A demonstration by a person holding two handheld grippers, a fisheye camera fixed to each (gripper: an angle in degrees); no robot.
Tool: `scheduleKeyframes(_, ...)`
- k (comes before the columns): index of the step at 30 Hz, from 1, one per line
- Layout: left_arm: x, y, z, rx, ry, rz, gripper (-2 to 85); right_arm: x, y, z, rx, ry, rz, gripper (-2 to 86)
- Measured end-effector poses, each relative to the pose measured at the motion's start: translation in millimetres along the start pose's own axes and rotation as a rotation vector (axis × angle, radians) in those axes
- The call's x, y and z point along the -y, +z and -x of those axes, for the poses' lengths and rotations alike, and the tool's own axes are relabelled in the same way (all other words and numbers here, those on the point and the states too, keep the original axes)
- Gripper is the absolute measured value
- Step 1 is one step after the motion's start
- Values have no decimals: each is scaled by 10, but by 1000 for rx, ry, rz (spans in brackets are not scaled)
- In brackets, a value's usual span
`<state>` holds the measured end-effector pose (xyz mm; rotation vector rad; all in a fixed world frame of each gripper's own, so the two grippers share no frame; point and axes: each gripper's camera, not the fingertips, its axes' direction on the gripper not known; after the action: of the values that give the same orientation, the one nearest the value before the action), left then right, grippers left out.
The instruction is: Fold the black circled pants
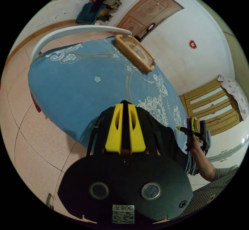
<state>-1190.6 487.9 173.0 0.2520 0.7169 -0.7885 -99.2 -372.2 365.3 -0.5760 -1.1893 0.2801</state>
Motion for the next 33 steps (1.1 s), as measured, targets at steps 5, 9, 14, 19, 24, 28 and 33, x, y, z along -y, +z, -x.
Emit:
scheduleKeyframes(5,-521,230,-640,-41,166,-9,13,-921,-329,272,-68,-186,2,1)
scheduleKeyframes(9,-1020,981,-1146,73,288,228,4,-1619,-209,355,-240,-245,94,1)
scheduleKeyframes(14,-1256,1485,-1548,107,233,246,2,-2207,-225,188,-280,-248,165,1)
scheduleKeyframes(19,-1681,1769,-2303,48,391,198,2,-2796,-766,142,-328,-253,122,0)
scheduleKeyframes(24,-2331,2699,-3123,139,583,389,1,-3791,-1288,-84,-408,-201,93,0)
scheduleKeyframes(28,-2626,3329,-3524,209,601,470,1,-4716,-1537,-533,-545,-97,162,1)
scheduleKeyframes(33,-2913,3994,-4037,202,567,524,2,-5501,-1822,-961,-518,-38,135,2)
